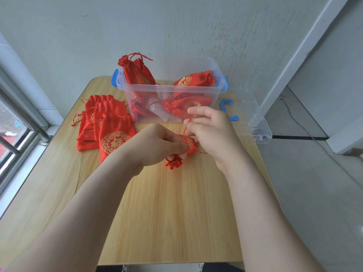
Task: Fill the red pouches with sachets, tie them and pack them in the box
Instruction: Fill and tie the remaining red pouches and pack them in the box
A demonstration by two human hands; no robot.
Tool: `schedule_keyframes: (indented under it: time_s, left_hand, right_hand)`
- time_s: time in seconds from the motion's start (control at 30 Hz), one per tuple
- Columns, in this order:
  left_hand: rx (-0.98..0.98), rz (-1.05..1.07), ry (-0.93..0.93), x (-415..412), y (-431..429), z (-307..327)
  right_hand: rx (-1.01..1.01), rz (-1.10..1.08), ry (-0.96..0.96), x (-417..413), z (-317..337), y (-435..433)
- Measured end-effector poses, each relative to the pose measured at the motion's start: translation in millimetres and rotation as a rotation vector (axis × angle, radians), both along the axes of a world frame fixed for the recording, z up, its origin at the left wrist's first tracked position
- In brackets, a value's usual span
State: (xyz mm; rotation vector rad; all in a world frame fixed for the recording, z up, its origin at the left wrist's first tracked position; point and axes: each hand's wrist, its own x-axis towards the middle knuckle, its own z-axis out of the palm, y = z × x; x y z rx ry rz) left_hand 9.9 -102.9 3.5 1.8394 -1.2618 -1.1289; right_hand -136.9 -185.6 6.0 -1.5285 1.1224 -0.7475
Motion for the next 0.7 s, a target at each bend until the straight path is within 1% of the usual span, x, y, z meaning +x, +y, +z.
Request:
schedule_keyframes:
  time_s: [0.07, 0.13, 0.23, 0.33, 0.47, 0.7]
  left_hand:
    - [0.015, 0.045, 0.018, 1.6, -0.8, -0.7]
    - [0.036, 0.077, 0.049, 2.1, -0.6, 0.6]
    - [0.066, 0.088, 0.088, 3.2, -0.5, 0.8]
    - [0.085, 0.130, 0.109, 5.5, -0.9, -1.0]
    - [0.110, 0.150, 0.121, 6.6, -1.1, -1.7]
    - [0.096, 0.194, 0.143, 9.2, -4.8, -4.7]
  right_hand:
    - [-0.104, -0.025, 0.134, -0.6, 0.5, 1.1]
    - [-0.179, 0.023, 0.242, -2.7, 4.3, 4.5]
    - [-0.226, 0.143, 0.326, -3.5, 10.6, 10.7]
    - [-0.330, 0.202, 0.423, -3.6, 10.9, 14.1]
    - [-0.389, 0.260, 0.432, -3.4, 5.8, 15.8]
    - [-0.523, 0.219, 0.427, -0.1, -2.7, 10.6]
